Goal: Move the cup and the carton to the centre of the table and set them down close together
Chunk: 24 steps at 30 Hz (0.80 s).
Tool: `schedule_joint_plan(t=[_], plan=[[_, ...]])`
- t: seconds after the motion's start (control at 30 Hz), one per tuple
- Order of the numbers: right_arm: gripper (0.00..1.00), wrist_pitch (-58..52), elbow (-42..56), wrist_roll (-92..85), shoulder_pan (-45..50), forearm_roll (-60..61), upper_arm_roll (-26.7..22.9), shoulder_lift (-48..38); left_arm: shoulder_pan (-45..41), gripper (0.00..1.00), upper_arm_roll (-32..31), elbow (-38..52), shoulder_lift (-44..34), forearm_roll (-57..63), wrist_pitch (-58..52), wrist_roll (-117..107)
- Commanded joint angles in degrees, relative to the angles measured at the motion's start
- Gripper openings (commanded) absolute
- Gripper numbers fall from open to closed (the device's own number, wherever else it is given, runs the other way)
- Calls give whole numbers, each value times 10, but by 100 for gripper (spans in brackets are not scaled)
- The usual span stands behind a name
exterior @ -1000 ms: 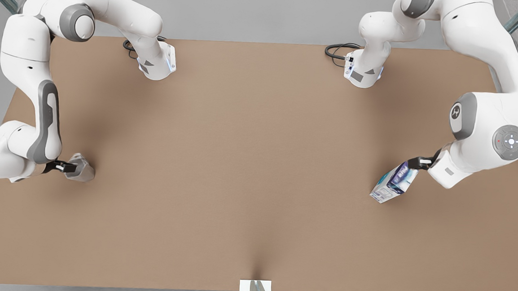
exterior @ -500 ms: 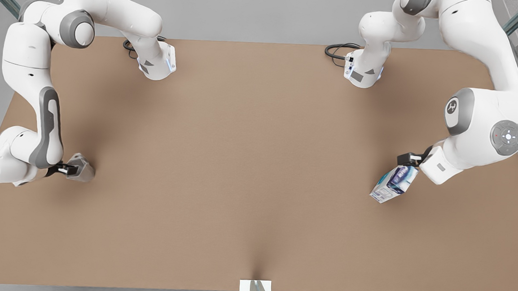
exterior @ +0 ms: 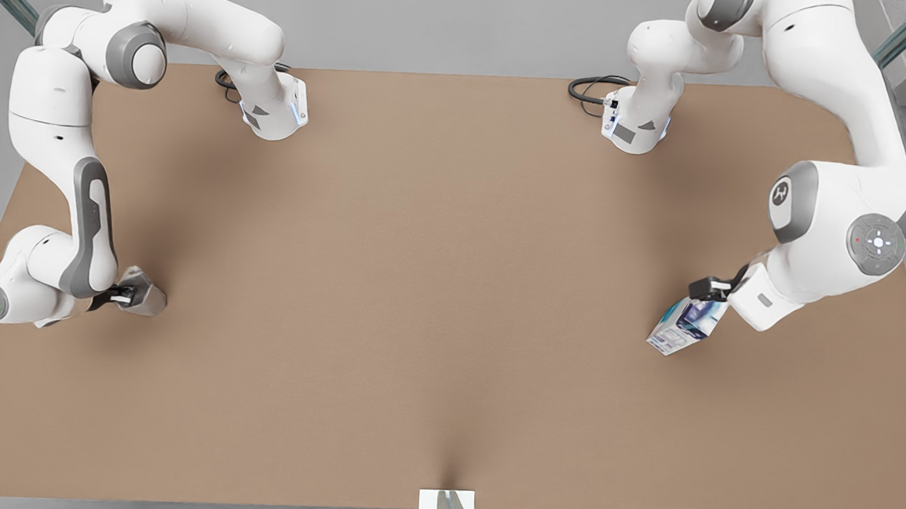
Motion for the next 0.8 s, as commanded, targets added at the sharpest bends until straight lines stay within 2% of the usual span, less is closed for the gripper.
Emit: schedule_joint_plan(t=[0.0,0.23,0.33,0.4,0.53,0.6,0.67,0.77], plan=[[21,-1,1,2,0,-6,1,-1,-1,100,0,0,0,2,0,0],[21,-15,2,1,-15,-5,43,-12,6,100,3,0,20,39,-1,2],[21,-13,15,3,4,-5,93,-7,4,100,4,1,29,55,26,4],[21,-8,20,3,69,27,93,-5,6,100,4,1,28,62,24,7],[21,-2,111,11,258,97,82,31,6,100,4,1,28,62,19,5],[21,-2,157,11,369,171,6,55,3,100,4,1,28,62,22,6],[22,-2,207,12,498,288,-106,89,5,100,2,5,24,61,24,57],[23,-1,266,35,648,467,-272,163,25,100,3,-2,24,56,66,344]])
